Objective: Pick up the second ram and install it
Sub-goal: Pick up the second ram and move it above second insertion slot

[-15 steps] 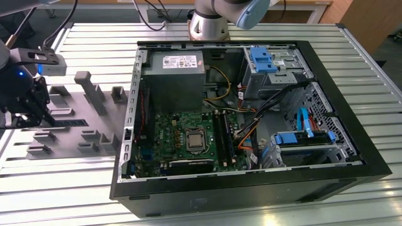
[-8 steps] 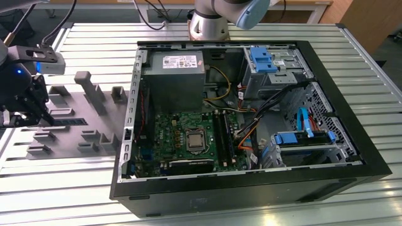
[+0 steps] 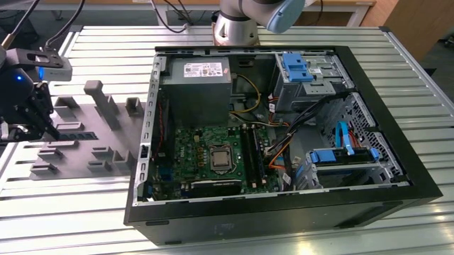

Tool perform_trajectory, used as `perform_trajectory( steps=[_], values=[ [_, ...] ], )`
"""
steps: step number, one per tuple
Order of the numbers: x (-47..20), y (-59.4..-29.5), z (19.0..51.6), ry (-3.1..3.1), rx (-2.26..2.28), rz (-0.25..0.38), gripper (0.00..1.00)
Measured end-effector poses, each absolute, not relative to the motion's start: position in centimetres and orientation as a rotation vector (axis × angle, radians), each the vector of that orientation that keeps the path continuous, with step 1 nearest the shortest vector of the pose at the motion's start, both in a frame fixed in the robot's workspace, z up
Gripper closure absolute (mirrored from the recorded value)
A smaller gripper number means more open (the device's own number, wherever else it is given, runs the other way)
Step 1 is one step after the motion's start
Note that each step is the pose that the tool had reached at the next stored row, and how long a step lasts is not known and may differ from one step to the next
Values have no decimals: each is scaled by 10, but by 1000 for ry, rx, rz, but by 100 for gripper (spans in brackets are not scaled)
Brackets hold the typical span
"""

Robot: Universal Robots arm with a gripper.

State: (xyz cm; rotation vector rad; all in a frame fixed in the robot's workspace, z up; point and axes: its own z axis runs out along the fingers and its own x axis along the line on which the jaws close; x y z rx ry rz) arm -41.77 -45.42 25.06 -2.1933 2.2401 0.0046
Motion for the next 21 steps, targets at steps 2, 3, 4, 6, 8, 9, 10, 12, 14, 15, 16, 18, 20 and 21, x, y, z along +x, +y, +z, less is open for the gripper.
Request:
perform_trajectory(
  steps=[2,3,4,6,8,9,10,12,14,15,16,18,20,21],
  values=[
    [-418,-454,252,2240,-2193,5,86],
    [-418,-454,253,2240,-2193,5,86],
    [-418,-454,254,2240,-2193,5,86],
    [-418,-454,255,2240,-2193,5,86],
    [-418,-454,256,2240,-2193,5,86],
    [-418,-454,257,2240,-2193,5,86],
    [-418,-454,258,2240,-2193,5,86],
    [-418,-454,259,2240,-2193,5,86],
    [-418,-454,259,2240,-2193,5,86],
    [-418,-454,259,2240,-2193,5,86],
    [-418,-454,259,2240,-2193,5,86],
    [-418,-454,259,2240,-2193,5,86],
    [-418,-454,259,2240,-2193,5,86],
    [-418,-454,260,2240,-2193,5,86]
  ],
)
